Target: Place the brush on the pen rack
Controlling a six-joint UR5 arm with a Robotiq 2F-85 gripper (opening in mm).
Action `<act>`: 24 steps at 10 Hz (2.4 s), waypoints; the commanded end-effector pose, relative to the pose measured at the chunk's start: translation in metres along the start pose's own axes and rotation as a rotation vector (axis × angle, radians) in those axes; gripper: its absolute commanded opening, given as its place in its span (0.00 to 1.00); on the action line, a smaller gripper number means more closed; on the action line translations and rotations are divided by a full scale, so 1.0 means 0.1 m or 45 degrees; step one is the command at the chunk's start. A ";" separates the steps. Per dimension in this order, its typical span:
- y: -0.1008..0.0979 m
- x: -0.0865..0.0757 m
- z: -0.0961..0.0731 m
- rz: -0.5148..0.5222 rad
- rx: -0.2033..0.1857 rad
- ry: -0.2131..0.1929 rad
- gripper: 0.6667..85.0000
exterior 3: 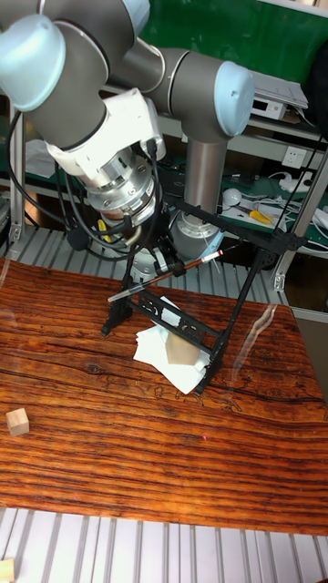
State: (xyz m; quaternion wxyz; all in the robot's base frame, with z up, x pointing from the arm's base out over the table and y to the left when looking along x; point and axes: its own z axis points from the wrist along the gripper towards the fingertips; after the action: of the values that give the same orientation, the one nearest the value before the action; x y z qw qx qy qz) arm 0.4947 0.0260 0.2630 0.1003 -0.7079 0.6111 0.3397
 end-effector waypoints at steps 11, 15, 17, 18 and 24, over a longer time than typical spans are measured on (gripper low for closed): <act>0.07 -0.01 -0.01 0.044 0.030 0.024 0.00; 0.12 0.06 0.00 -0.040 -0.010 0.064 0.00; 0.13 0.15 0.00 -0.085 -0.019 0.111 0.00; 0.14 0.15 0.00 -0.088 -0.026 0.115 0.00; 0.05 0.07 -0.02 -0.097 -0.035 0.103 0.00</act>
State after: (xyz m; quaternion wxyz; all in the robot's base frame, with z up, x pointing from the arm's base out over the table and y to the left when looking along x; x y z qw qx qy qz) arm 0.4861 0.0143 0.2588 0.0723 -0.7394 0.5918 0.3129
